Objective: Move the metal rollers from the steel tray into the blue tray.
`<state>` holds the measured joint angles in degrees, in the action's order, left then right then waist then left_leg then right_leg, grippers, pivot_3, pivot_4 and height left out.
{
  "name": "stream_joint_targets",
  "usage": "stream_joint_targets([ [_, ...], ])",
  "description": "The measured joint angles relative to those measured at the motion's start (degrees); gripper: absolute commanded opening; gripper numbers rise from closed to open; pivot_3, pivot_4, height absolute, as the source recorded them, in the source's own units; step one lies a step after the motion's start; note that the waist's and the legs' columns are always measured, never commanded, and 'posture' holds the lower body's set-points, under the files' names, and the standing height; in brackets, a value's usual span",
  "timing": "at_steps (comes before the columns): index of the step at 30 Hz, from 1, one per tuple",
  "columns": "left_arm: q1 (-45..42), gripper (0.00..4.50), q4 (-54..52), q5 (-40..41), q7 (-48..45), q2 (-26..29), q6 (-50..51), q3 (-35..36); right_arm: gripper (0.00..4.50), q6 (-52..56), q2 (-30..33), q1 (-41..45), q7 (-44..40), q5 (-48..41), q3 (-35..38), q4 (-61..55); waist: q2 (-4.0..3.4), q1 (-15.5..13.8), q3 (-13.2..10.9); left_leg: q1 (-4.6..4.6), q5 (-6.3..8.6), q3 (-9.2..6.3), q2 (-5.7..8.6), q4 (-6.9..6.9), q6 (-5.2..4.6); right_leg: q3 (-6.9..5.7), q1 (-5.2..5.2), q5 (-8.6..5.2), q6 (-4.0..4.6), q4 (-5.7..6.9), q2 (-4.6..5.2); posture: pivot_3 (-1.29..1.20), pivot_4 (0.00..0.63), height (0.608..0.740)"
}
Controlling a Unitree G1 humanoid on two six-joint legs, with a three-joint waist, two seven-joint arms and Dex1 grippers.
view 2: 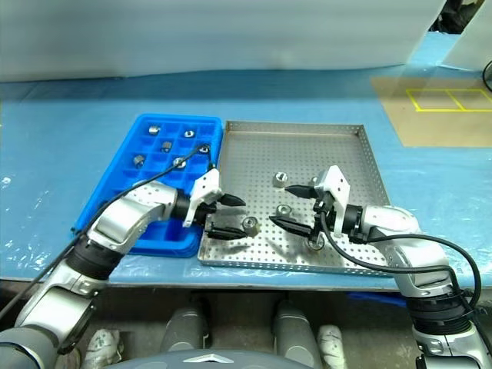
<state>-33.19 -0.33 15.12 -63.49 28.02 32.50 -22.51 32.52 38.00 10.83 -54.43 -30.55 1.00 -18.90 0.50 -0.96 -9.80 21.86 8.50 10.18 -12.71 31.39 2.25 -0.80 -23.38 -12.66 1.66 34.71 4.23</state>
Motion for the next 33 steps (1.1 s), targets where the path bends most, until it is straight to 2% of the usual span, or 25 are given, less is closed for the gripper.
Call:
stream_joint_targets([
  [7, -0.23, 4.45, 1.29, -2.84, -0.25, -1.89, -0.89, -2.64, 4.5, 0.4, -0.27, -0.47, 2.02, -0.94, 0.04, -1.39, -0.07, 0.05, 0.04, -0.02, 0.0, 0.0, -0.01, -0.01, 0.0, 0.0, 0.01, 0.0, 0.01, 0.0, -0.01, -0.28, 0.15, 0.74],
  [10, -0.61, 3.85, 1.86, -4.66, -0.17, -2.28, -1.85, -3.4, 4.5, 0.39, -0.58, -0.63, 2.7, -1.04, 0.03, -2.22, -0.15, -0.01, 0.09, -0.11, 0.0, 0.0, 0.0, 0.01, 0.0, 0.0, 0.12, -0.01, 0.0, 0.0, 0.01, -0.28, 0.15, 0.74],
  [17, -1.09, 1.57, 3.41, -7.16, 0.05, -3.01, -4.64, -3.91, 4.5, 0.22, -1.28, -1.33, 3.6, -1.04, 0.03, -2.23, -0.38, 0.02, 0.23, -0.16, 0.0, 0.0, 0.02, 0.02, 0.0, 0.0, 0.17, -0.01, -0.01, 0.0, 0.03, -0.29, 0.15, 0.74],
  [24, -0.58, 1.57, 3.69, -7.04, 0.45, -4.71, -4.23, -3.35, 4.5, -0.36, -1.69, -1.27, 4.16, -0.99, 0.02, -2.23, -0.39, 0.03, 0.23, -0.1, 0.01, 0.0, 0.02, -0.01, -0.01, -0.01, 0.15, -0.02, -0.01, -0.06, 0.03, -0.28, 0.15, 0.74],
  [28, -0.27, 1.57, 3.7, -5.21, 3.41, -6.87, -1.38, -0.42, 4.5, -0.9, -1.77, -0.89, 4.03, -0.91, -0.04, -1.96, -0.39, 0.08, 0.23, -0.02, 0.01, 0.0, 0.02, 0.01, -0.02, -0.01, 0.07, -0.01, -0.01, -0.05, 0.02, -0.28, 0.15, 0.74],
  [30, -0.37, 1.57, 3.72, -4.97, 7.0, -7.88, -0.75, 2.5, 4.5, -1.52, -1.78, -0.43, 3.59, -0.78, -0.07, -1.19, -0.39, 0.12, 0.23, -0.01, 0.01, 0.0, 0.01, 0.02, -0.01, -0.02, 0.06, -0.01, -0.01, -0.04, 0.01, -0.23, 0.15, 0.74],
  [33, -0.86, 1.57, 4.12, -6.69, 18.7, -10.34, -3.32, 9.47, 4.5, -2.73, -2.24, 0.32, 2.68, -0.03, -0.81, 1.06, -0.38, 0.1, 0.23, 0.03, 0.01, -0.03, 0.0, 0.04, -0.01, -0.06, 0.06, -0.01, -0.01, -0.04, 0.0, -0.23, 0.15, 0.74],
])
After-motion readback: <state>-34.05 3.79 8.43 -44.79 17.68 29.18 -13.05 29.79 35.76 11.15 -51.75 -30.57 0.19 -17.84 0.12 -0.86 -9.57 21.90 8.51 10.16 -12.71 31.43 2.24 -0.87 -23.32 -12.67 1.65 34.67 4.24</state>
